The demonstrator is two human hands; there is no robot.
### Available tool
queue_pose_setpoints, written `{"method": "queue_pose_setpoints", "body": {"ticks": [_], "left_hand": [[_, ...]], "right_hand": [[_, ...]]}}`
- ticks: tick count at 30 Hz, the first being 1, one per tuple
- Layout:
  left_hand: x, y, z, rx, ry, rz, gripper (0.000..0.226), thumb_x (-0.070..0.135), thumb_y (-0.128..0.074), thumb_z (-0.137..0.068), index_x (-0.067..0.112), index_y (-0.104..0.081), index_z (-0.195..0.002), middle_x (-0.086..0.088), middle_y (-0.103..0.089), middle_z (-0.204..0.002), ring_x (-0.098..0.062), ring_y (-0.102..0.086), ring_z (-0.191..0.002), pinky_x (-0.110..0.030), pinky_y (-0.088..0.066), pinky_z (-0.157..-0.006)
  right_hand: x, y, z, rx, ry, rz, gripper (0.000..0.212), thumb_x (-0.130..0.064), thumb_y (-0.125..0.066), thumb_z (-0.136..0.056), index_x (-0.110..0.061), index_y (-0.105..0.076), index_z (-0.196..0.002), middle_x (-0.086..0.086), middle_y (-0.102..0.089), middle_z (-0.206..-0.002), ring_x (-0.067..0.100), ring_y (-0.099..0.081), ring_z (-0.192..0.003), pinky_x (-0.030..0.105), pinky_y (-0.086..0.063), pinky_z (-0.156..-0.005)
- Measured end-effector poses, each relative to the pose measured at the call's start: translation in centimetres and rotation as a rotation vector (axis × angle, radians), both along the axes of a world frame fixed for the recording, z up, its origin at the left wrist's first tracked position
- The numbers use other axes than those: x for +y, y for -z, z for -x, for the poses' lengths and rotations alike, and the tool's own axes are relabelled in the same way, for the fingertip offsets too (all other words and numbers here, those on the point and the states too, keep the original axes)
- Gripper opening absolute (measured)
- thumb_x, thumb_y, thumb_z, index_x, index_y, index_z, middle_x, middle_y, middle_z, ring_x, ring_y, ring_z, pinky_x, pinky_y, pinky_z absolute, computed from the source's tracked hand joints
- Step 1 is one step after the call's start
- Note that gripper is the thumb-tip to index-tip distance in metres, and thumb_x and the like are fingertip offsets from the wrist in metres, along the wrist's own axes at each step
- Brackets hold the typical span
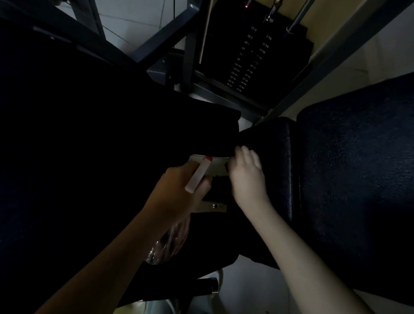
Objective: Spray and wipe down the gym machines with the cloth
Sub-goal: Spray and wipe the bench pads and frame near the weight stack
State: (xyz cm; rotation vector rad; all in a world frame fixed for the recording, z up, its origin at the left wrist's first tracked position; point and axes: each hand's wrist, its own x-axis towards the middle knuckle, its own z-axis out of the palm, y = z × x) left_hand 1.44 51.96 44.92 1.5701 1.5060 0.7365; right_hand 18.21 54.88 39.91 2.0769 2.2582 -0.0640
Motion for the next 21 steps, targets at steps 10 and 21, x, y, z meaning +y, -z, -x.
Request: {"method": "queue_pose_setpoints", "body": {"ticks": [10,21], "left_hand": [[0.0,0.1,0.3,0.044,0.105,-0.268,0.047,0.030,-0.050,-0.086,-0.007,-0.064,-0.111,-0.019,-0.064,-0.083,-0.039,-0.065,-0.077,-0.040,-0.052,-0.064],[-0.2,0.3,0.3,0.005,0.096,-0.223,0.059,0.040,-0.042,-0.085,-0.001,-0.060,-0.123,-0.013,-0.065,-0.092,-0.027,-0.063,-0.086,-0.034,-0.049,-0.070]], "right_hand": [[-5.4,-0.8,-0.6,0.159,-0.099,0.265,0.034,0.011,-0.074,-0.054,0.000,-0.071,-0.086,0.018,-0.067,-0.099,0.034,-0.062,-0.098,0.039,-0.052,-0.087],[-6.2,-7.0,-3.2,-0.047,-0.062,-0.032,0.030,0.005,-0.059,-0.065,0.002,-0.065,-0.095,0.026,-0.055,-0.127,0.039,-0.048,-0.123,0.051,-0.029,-0.107]]}}
